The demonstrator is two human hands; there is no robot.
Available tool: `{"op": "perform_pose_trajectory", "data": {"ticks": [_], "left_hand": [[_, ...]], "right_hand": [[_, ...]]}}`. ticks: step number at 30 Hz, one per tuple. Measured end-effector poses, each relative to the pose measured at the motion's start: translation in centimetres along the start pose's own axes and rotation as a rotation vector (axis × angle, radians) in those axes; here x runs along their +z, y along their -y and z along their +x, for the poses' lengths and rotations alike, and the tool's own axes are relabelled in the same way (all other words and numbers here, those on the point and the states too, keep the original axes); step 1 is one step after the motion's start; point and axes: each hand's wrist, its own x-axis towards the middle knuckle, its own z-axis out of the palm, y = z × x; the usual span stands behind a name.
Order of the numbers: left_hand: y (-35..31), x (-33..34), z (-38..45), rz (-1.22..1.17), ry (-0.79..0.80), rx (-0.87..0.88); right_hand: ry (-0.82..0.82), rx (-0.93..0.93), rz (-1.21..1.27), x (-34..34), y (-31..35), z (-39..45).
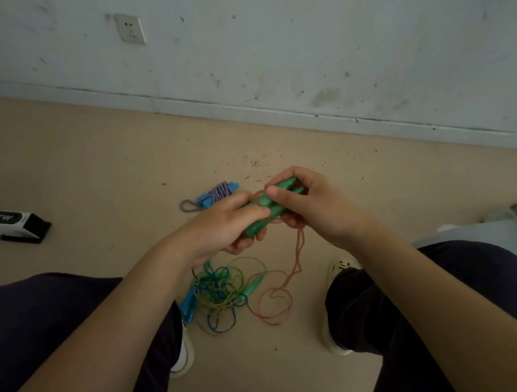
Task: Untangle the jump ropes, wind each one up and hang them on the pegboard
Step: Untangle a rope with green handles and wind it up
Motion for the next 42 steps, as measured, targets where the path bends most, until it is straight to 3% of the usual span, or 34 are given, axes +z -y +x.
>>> {"op": "perform_pose_trajectory", "data": {"ticks": [14,20,25,30,37,42], "left_hand": [[-0.1,-0.1,-0.2,-0.023,0.012,0.047],[-0.2,0.1,0.0,-0.279,0.011,0.155],[0.1,0.1,0.4,-0.222,-0.141,0.095],[0.3,0.0,0.4,-0.207,-0.059,0.157],[-0.2,0.0,0.1,-0.234,-0.088,0.211],[-0.3,0.0,0.0,-0.277,-0.082,0.194]], "right_hand": [[-0.019,-0.012,0.054,-0.7,0.4,-0.1],[0.211,0.053,0.193,-0.3,0.1,0.0],[0.125,-0.022,0.045,0.1,-0.4,0.0],[0.149,-0.025,0.005,0.2,-0.2,0.1],[0.162,0.074,-0.054,0.3,-0.4,0.1],[0.129,0.019,-0.06,0.4,0.0,0.0]]}}
